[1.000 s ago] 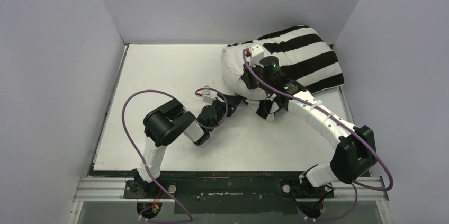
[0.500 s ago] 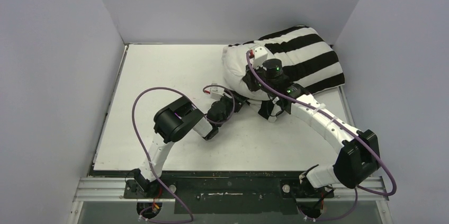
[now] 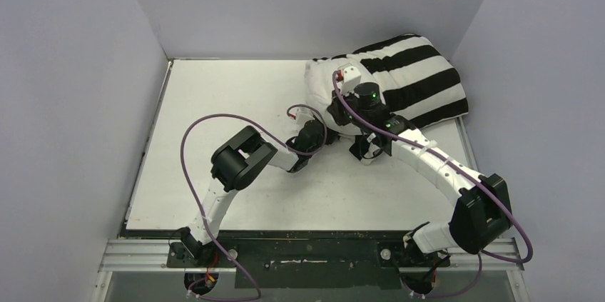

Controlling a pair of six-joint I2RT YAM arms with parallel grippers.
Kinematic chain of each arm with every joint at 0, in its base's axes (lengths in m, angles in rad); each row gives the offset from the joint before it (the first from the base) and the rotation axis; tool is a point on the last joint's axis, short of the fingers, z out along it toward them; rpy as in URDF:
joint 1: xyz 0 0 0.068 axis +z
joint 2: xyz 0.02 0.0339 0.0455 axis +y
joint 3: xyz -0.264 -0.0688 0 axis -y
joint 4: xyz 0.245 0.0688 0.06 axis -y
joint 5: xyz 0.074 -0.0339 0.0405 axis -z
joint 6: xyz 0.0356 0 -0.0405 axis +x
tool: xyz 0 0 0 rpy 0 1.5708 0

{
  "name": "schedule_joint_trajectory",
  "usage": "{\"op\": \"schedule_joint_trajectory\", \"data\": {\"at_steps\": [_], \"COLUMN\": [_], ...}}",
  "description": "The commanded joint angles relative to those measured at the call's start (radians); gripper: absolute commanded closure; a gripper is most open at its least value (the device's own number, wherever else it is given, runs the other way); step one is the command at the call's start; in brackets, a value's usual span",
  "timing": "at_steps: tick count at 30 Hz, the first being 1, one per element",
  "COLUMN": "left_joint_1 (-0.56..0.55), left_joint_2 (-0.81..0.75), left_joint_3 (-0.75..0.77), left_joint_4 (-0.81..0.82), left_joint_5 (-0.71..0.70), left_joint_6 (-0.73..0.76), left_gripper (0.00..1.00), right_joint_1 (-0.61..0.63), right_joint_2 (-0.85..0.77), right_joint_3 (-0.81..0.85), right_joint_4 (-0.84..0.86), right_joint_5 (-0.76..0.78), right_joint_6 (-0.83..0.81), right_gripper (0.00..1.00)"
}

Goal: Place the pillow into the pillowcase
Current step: Stuff the pillow into the pillowcase.

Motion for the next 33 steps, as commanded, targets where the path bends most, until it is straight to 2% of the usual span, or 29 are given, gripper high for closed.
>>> {"op": "schedule_joint_trajectory", "data": {"at_steps": [1, 3, 5, 7, 8, 11, 13, 15, 18, 22, 27, 33], "left_joint_1": [0.051, 0.061, 0.070, 0.078, 0.082, 0.085, 0.083, 0.085, 0.084, 0.076, 0.054, 0.055], "left_joint_2": [-0.034, -0.088, -0.139, -0.175, -0.190, -0.230, -0.262, -0.294, -0.351, -0.443, -0.575, -0.608], "left_joint_3": [-0.005, -0.056, -0.084, -0.096, -0.101, -0.127, -0.156, -0.183, -0.194, -0.191, -0.299, -0.326], "left_joint_4": [0.042, 0.033, 0.005, -0.014, -0.016, -0.003, 0.020, 0.052, 0.029, -0.074, -0.026, -0.055], "left_joint_5": [0.012, 0.014, 0.019, 0.039, 0.052, 0.073, 0.078, 0.091, 0.090, 0.047, -0.053, -0.058], "left_joint_6": [0.060, 0.098, 0.161, 0.220, 0.237, 0.286, 0.309, 0.334, 0.373, 0.440, 0.479, 0.500], "left_gripper": [1.00, 1.00, 1.00, 1.00, 1.00, 1.00, 1.00, 1.00, 1.00, 1.00, 1.00, 1.00], "right_joint_1": [0.010, 0.010, 0.010, 0.014, 0.022, 0.054, 0.079, 0.098, 0.088, 0.000, -0.070, -0.072], "right_joint_2": [-0.051, -0.050, -0.032, 0.001, 0.017, 0.053, 0.067, 0.094, 0.146, 0.285, 0.427, 0.477], "right_joint_3": [-0.018, -0.039, -0.050, -0.037, -0.020, 0.050, 0.081, 0.102, 0.095, 0.112, 0.151, 0.182], "right_joint_4": [0.050, 0.009, -0.030, -0.090, -0.131, -0.229, -0.266, -0.301, -0.305, -0.290, -0.328, -0.330], "right_joint_5": [-0.014, 0.049, 0.070, 0.062, 0.064, 0.125, 0.137, 0.217, 0.283, 0.280, 0.308, 0.383], "right_joint_6": [-0.025, -0.073, -0.104, -0.140, -0.145, -0.137, -0.155, -0.170, -0.177, -0.181, -0.188, -0.183], "right_gripper": [1.00, 0.96, 0.82, 0.60, 0.53, 0.46, 0.37, 0.30, 0.29, 0.35, 0.38, 0.48]}}
